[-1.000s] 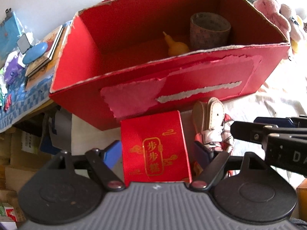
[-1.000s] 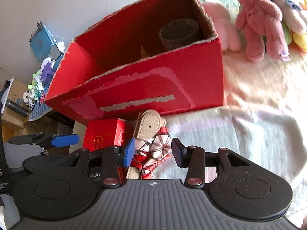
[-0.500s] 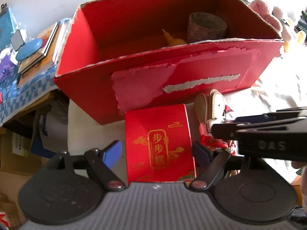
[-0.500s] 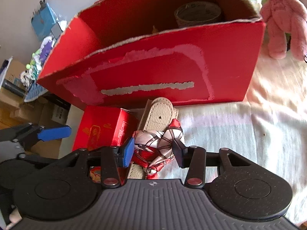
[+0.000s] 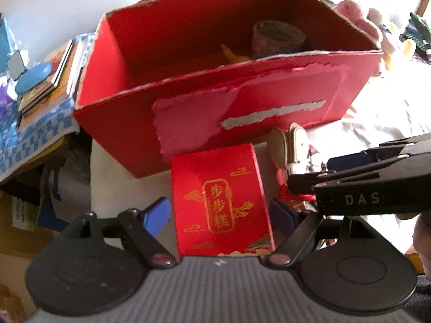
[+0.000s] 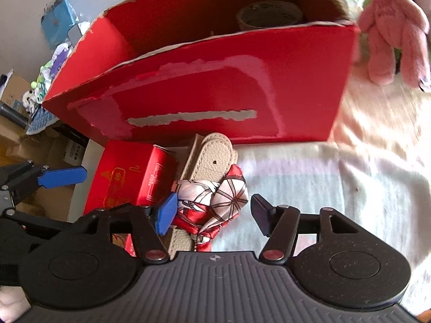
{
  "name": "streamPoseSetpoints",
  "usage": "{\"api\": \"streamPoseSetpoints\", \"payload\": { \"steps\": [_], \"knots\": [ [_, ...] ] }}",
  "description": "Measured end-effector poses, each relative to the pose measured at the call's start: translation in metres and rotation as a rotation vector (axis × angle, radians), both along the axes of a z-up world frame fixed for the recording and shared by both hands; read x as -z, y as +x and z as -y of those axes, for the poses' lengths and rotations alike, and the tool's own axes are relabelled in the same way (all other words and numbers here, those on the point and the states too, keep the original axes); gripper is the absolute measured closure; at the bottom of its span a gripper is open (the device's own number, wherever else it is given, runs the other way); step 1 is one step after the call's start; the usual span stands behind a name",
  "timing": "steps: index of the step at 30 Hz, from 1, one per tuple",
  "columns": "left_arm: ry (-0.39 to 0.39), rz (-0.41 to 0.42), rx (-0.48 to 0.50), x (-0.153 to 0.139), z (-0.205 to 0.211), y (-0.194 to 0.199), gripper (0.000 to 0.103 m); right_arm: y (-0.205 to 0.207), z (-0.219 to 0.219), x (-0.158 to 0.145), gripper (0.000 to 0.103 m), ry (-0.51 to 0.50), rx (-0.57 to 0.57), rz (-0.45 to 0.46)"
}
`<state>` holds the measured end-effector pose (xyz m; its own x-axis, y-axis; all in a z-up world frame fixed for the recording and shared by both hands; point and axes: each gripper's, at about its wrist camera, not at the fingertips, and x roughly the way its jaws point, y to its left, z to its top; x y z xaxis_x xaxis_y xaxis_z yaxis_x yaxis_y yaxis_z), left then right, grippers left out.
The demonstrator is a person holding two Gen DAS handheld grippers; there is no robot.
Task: Organize objects
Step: 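Grasp the white-and-red sandal by its strap with the right tool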
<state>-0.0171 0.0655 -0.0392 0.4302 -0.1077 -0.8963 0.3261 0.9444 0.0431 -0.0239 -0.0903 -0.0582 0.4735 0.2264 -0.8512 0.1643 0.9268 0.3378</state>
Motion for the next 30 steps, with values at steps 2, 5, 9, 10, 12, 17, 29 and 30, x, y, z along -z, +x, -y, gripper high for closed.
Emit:
{"api": "streamPoseSetpoints", "payload": {
  "steps": [2,5,9,10,12,17,29,30],
  "knots": [
    [-0.013,0.007,0.018,-0.003,0.003,-0.001,0.020,-0.006,0.005,0.000,0.039,0.004,0.012,0.003],
    [-0.041,0.024,0.051,-0.009,0.010,-0.004,0.020,-0.015,0.014,-0.001,0.039,0.008,0.038,0.004],
    [-0.074,0.045,0.098,-0.015,0.024,-0.008,0.022,-0.024,0.027,-0.001,0.039,0.008,0.077,0.001],
    [-0.077,0.046,0.110,-0.015,0.027,-0.008,0.022,-0.027,0.030,-0.001,0.040,0.010,0.085,0.000],
    [-0.094,0.031,0.130,-0.013,0.034,-0.008,0.022,-0.031,0.036,0.000,0.040,0.010,0.104,-0.005],
    [-0.113,0.016,0.188,-0.009,0.050,-0.012,0.022,-0.038,0.047,0.002,0.046,0.018,0.137,-0.021],
    [-0.146,-0.135,0.215,0.026,0.081,-0.003,0.044,-0.015,0.025,-0.008,0.051,0.136,0.061,0.005],
    [-0.149,-0.134,0.212,0.027,0.082,-0.002,0.045,-0.013,0.022,-0.006,0.053,0.145,0.047,-0.004]
  ]
}}
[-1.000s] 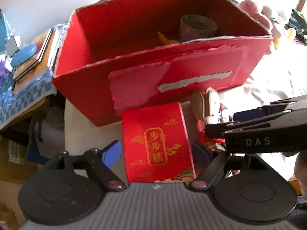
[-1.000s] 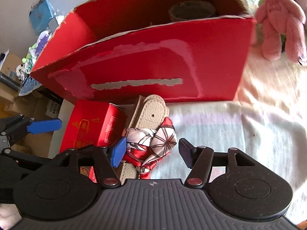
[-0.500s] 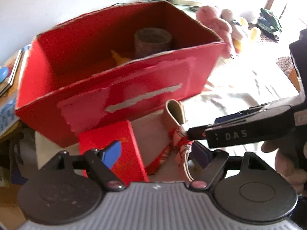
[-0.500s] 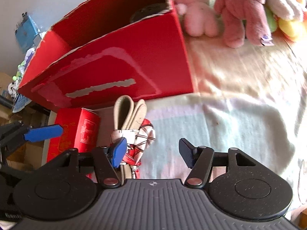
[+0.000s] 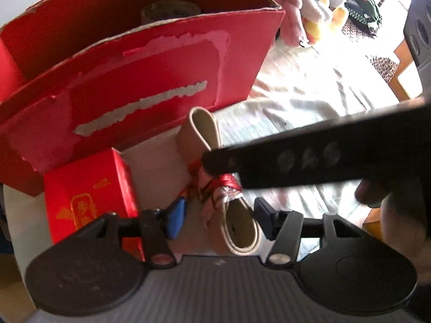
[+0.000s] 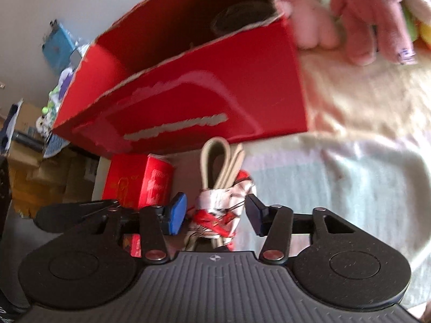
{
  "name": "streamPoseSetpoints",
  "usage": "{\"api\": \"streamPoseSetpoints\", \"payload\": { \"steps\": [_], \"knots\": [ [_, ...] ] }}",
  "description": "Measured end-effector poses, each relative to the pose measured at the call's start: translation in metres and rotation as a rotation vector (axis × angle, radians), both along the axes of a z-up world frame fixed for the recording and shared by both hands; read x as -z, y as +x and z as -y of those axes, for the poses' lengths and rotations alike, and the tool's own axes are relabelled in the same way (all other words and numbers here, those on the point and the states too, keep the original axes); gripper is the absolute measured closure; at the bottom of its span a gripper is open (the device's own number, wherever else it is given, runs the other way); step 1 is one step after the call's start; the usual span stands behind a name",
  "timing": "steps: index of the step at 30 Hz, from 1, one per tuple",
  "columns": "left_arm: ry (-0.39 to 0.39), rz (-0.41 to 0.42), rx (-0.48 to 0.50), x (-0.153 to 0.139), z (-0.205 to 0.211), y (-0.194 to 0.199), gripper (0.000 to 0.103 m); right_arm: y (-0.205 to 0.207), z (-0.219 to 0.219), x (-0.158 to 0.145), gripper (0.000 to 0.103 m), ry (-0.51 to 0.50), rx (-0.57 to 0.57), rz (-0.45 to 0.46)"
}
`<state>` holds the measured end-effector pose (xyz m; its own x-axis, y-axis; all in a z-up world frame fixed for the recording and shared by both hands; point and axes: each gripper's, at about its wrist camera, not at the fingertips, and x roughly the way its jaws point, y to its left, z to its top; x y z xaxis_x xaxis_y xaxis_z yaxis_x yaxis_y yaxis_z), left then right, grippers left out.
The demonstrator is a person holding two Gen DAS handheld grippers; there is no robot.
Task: Organize objects
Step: 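Grasp the white-and-red sandal by its strap with the right tool, then lift the sandal and carry it over the red box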
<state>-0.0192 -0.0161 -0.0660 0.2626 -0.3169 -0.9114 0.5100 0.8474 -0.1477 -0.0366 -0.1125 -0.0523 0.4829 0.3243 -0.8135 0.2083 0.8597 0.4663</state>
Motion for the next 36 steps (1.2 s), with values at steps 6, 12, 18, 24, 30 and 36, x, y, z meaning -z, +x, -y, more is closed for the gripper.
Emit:
{"api": "streamPoseSetpoints", "payload": {
  "steps": [6,12,18,24,30,36],
  "knots": [
    [0.000,-0.048,-0.008,0.012,0.005,0.004,0.047,0.007,-0.005,0.012,0.061,-0.005,-0.019,-0.054],
    [-0.011,-0.091,-0.014,0.020,0.008,0.007,0.054,0.006,0.006,0.023,0.076,0.098,0.017,-0.085],
    [0.025,-0.046,0.038,0.014,0.021,-0.001,0.056,-0.005,0.012,0.012,0.077,0.087,0.020,-0.060],
    [0.020,0.022,0.129,-0.004,0.033,-0.013,0.056,-0.031,0.018,-0.010,0.077,0.084,0.068,-0.023],
    [-0.033,0.085,0.229,-0.032,0.043,-0.022,0.056,-0.040,0.035,-0.041,0.077,0.038,0.133,0.048],
    [-0.102,0.186,0.301,-0.069,0.048,-0.030,0.056,-0.044,0.046,-0.079,0.077,-0.025,0.176,0.154]
  ]
}}
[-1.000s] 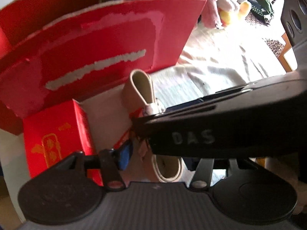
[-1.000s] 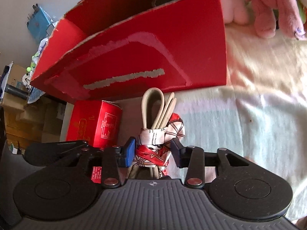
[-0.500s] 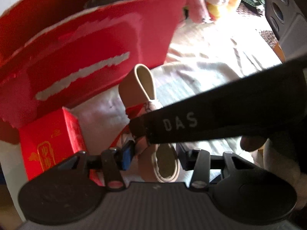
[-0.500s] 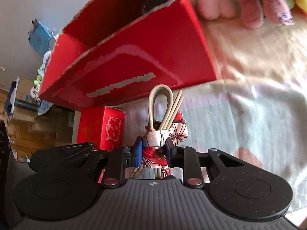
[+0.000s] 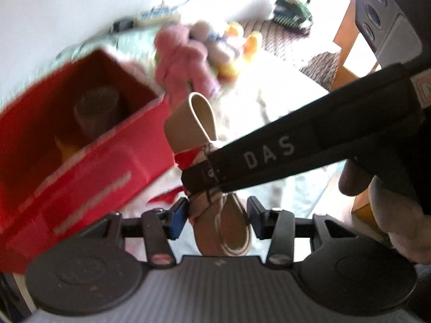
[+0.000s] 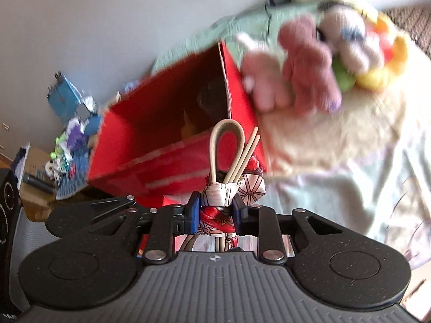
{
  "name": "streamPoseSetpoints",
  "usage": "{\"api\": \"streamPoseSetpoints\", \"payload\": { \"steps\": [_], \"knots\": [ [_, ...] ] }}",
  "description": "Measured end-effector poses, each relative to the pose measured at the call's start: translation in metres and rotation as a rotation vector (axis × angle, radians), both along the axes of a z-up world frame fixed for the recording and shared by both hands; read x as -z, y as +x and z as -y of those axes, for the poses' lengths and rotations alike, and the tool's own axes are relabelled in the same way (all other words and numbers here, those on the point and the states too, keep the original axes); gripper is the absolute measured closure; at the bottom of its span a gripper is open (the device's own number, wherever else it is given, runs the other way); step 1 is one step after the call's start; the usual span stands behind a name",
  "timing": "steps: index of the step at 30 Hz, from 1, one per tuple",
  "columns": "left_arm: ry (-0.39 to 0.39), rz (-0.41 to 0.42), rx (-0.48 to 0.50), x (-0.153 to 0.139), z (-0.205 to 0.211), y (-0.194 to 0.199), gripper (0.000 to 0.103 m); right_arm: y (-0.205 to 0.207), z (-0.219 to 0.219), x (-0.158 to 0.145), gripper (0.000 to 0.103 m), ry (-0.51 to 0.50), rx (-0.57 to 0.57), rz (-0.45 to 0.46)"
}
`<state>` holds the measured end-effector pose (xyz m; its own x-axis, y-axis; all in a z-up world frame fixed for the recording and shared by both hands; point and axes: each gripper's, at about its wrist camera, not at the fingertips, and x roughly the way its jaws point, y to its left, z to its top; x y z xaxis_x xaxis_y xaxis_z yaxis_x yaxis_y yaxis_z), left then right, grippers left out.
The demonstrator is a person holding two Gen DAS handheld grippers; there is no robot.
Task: Organize objects
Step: 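Lift the sandal and carry it over the red box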
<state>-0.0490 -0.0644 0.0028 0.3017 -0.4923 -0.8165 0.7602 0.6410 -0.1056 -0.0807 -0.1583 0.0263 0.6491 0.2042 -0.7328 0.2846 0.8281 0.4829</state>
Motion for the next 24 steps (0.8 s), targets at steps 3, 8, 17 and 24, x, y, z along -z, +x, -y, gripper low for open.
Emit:
{"api": "streamPoseSetpoints", "payload": {
  "steps": [3,8,17,24],
  "knots": [
    [-0.046,0.047,0.017,-0.028,-0.006,0.008,0.056,0.002,0.004,-0.021,0.077,-0.027,0.007,0.068],
    [-0.116,0.135,0.001,-0.070,-0.019,0.011,0.056,0.019,0.003,-0.053,0.077,-0.092,-0.031,0.186],
    [-0.159,0.267,-0.159,-0.115,-0.048,0.067,0.057,0.091,-0.019,-0.076,0.078,-0.109,-0.189,0.299],
    [-0.167,0.223,-0.316,-0.111,-0.082,0.114,0.058,0.149,-0.040,-0.051,0.080,-0.076,-0.267,0.236]
  ]
}}
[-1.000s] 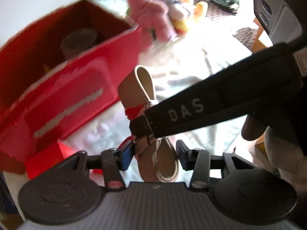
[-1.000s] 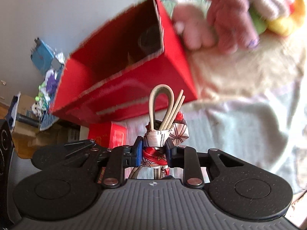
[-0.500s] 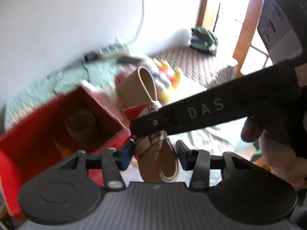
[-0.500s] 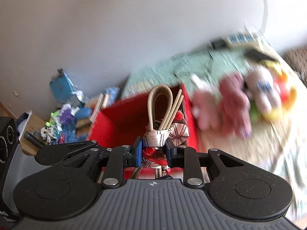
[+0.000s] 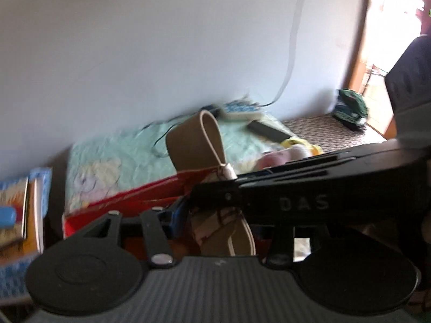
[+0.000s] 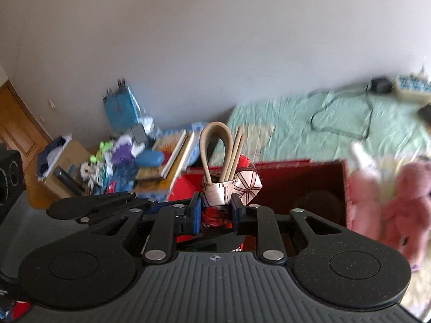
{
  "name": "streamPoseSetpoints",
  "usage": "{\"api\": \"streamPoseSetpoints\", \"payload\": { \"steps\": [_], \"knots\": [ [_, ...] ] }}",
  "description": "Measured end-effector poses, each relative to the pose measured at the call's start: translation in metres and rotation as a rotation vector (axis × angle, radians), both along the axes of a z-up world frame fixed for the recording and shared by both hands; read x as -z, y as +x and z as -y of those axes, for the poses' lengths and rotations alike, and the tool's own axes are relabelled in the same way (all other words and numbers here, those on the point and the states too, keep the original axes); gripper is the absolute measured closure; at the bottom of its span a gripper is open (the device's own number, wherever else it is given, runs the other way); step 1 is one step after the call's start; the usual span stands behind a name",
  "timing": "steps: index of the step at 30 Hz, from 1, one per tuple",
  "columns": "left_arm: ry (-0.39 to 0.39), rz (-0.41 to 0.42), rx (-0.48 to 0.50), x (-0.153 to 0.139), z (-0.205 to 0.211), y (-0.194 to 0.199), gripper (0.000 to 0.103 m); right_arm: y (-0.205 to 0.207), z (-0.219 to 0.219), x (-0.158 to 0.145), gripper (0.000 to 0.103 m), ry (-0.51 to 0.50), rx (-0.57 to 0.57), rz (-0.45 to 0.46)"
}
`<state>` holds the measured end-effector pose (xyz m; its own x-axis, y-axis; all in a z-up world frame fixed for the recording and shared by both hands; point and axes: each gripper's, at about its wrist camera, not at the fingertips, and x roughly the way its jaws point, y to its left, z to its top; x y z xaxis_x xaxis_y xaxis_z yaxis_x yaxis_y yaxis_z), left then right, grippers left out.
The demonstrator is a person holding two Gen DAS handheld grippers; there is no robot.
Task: Organize objects
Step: 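Lift the sandal and carry it over the red box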
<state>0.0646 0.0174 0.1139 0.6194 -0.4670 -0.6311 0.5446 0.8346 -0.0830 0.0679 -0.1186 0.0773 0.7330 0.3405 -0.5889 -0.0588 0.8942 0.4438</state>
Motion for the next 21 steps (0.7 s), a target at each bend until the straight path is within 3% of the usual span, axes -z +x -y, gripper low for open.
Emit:
{"api": "streamPoseSetpoints", "payload": {
  "steps": [15,21],
  "knots": [
    [0.079,-0.387,-0.172,0.113,-0.037,0.077,0.058,0.095,-0.040,0.102,0.080,-0.045,-0.174,-0.426],
    [0.134,-0.450,-0.185,0.136,-0.034,0.087,0.052,0.106,-0.040,0.118,0.080,-0.075,-0.191,-0.509]
  ]
}}
